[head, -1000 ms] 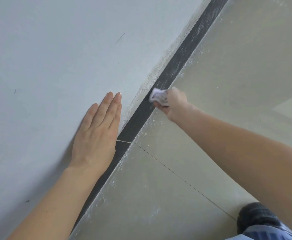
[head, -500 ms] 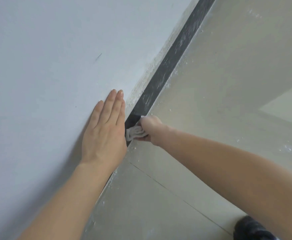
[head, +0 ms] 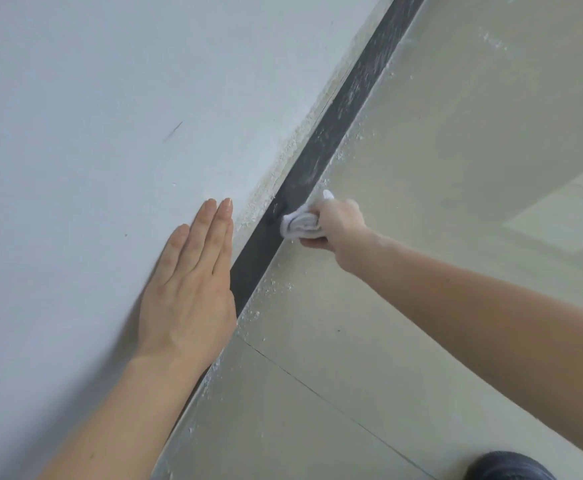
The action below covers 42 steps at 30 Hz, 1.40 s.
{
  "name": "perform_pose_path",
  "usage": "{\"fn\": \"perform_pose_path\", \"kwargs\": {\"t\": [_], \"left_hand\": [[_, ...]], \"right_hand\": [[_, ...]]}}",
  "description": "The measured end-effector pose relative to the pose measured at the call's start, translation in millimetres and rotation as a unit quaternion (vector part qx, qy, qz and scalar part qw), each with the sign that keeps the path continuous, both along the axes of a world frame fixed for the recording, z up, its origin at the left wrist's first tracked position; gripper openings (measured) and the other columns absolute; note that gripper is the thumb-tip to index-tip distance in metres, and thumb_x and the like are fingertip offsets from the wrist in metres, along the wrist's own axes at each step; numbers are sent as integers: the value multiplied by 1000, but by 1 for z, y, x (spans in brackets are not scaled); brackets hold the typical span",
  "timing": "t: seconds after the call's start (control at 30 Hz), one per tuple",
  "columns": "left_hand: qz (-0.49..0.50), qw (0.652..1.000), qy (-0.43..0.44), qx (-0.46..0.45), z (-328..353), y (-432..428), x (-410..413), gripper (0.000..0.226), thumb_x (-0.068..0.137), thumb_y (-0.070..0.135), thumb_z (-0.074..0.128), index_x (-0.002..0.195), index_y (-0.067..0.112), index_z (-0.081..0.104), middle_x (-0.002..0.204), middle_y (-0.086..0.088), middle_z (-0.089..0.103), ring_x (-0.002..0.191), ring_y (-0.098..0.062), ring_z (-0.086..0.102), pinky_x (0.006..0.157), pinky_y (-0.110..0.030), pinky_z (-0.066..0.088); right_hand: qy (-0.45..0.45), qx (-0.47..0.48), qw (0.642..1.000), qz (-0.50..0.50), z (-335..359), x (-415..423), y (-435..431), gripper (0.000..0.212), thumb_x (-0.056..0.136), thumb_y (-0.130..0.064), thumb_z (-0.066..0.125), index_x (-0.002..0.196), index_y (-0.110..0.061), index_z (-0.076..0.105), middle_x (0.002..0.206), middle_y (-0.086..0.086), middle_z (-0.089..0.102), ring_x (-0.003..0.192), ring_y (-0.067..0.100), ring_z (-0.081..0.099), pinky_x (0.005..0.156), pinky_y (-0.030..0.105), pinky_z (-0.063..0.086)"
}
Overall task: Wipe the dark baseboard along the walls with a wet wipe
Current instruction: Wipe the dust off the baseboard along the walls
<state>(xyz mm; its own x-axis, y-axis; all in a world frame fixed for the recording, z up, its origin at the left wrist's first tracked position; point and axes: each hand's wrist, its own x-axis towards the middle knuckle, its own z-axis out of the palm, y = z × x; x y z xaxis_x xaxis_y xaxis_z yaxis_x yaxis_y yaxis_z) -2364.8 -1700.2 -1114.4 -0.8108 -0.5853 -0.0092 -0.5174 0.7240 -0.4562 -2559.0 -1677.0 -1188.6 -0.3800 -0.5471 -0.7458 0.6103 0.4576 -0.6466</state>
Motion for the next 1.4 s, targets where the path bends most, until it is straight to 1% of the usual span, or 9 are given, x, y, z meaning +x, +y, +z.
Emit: {"fn": "perform_pose_path", "kwargs": {"t": [0.17, 0.3, 0.53, 0.63, 0.8, 0.97, 1.1, 1.27, 1.4], "left_hand": [[-12, 1000, 0, 10, 4, -3, 1, 77, 72, 12, 40, 146, -3, 24, 157, -9, 17, 146, -19, 9, 119, -32, -6], [-13, 1000, 7, 19, 5, -2, 1, 76, 72, 12, 40, 145, -4, 27, 156, -9, 21, 145, -17, 9, 119, -31, -6], [-14, 1000, 15, 17, 1, -2, 2, 72, 74, 12, 33, 144, -4, 29, 155, -8, 24, 145, -14, 3, 119, -31, -7], [-12, 999, 24, 18, 1, -2, 1, 72, 74, 13, 31, 144, -5, 30, 155, -9, 25, 145, -14, 8, 119, -30, -7], [-34, 999, -9, -17, 4, -3, 4, 71, 78, 17, 27, 146, -5, 24, 156, -11, 19, 146, -20, 10, 119, -33, -7], [-62, 997, 0, -44, 2, -4, 8, 67, 83, 16, 28, 147, -5, 19, 156, -13, 19, 145, -21, 11, 119, -34, -2], [-58, 997, 22, -34, 1, -2, 9, 65, 91, 26, 10, 148, -3, 17, 158, -11, 14, 146, -19, 10, 119, -34, -3], [-48, 997, 57, 14, 9, -1, 5, 63, 90, 27, 21, 145, -5, 27, 154, -13, 27, 143, -22, 24, 118, -35, 5], [-85, 996, 23, -18, 17, -13, -21, 62, 92, 28, 22, 144, -4, 29, 154, -13, 28, 143, -26, 25, 118, -38, 6]], "right_hand": [[-52, -31, 982, 179, 15, 47, 3, 11, 94, -1, 45, 90, -7, 54, 79, 6, 55, 62, 21, 59, 68, 32, 59], [-70, -37, 995, 60, 26, 9, -18, 12, 97, -5, 42, 89, -12, 47, 80, 3, 49, 64, 14, 54, 43, 18, 53], [-18, -41, 996, -73, 25, -38, -11, 13, 95, -2, 44, 89, -5, 56, 90, 10, 59, 61, 17, 58, 61, 29, 57], [-74, 14, 996, -55, 12, -13, 9, 15, 97, -7, 43, 98, -4, 57, 91, 14, 61, 60, 21, 58, 48, 27, 54], [-88, 4, 992, 90, 18, 38, 12, 16, 95, -3, 45, 91, -5, 60, 86, 14, 61, 63, 21, 59, 60, 30, 55], [17, 22, 997, 67, 40, 14, -22, 30, 95, 1, 45, 123, -5, 55, 74, 9, 56, 52, 16, 52, 53, 26, 52], [77, 35, 996, 5, 65, -21, -30, 20, 92, -2, 47, 100, -3, 66, 71, 9, 63, 52, 18, 58, 48, 22, 55], [99, 69, 992, 27, 72, -39, -15, 23, 91, 4, 44, 75, -4, 59, 69, 11, 59, 54, 21, 55, 59, 26, 54], [63, 82, 993, 60, 50, -34, 5, 21, 94, 4, 42, 81, -3, 58, 71, 11, 58, 55, 22, 55, 55, 28, 54]]}}
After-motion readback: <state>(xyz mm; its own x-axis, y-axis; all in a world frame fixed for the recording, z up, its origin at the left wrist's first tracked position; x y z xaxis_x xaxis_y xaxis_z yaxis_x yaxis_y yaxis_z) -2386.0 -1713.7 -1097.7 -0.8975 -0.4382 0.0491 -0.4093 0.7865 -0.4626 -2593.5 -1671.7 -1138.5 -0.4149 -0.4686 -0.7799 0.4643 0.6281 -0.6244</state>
